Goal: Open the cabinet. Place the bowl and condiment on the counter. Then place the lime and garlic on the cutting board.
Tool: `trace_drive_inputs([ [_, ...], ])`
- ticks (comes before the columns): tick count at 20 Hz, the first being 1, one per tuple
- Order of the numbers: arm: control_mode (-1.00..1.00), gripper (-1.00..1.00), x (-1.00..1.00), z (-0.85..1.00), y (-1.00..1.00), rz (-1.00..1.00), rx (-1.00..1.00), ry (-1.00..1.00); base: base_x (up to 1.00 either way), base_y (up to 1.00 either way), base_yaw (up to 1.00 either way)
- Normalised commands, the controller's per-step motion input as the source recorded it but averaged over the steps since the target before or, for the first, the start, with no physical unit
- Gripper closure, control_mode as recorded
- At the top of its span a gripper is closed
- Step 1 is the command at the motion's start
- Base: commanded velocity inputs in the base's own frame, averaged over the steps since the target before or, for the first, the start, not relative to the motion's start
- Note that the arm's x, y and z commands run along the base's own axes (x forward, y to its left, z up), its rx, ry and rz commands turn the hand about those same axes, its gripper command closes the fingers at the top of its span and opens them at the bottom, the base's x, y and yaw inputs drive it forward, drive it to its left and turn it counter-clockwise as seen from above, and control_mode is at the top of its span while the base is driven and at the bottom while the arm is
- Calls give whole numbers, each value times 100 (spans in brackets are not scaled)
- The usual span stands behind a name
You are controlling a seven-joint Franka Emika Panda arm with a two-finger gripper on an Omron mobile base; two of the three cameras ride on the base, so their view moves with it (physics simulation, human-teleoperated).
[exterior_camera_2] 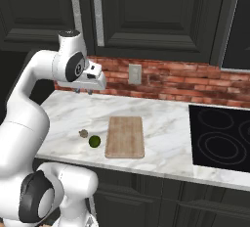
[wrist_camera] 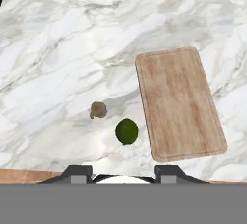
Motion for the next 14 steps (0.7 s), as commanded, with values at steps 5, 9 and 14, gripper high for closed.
trace_drive_inputs([
  [5, -100, -100, 0, 0, 0, 0, 0, -5, 0, 0, 0],
  [9, -100, -100, -3, 4, 0, 0, 0, -9, 0, 0, 0],
  [14, -100, -100, -5, 19, 1, 0, 0, -7, 0, 0, 0],
])
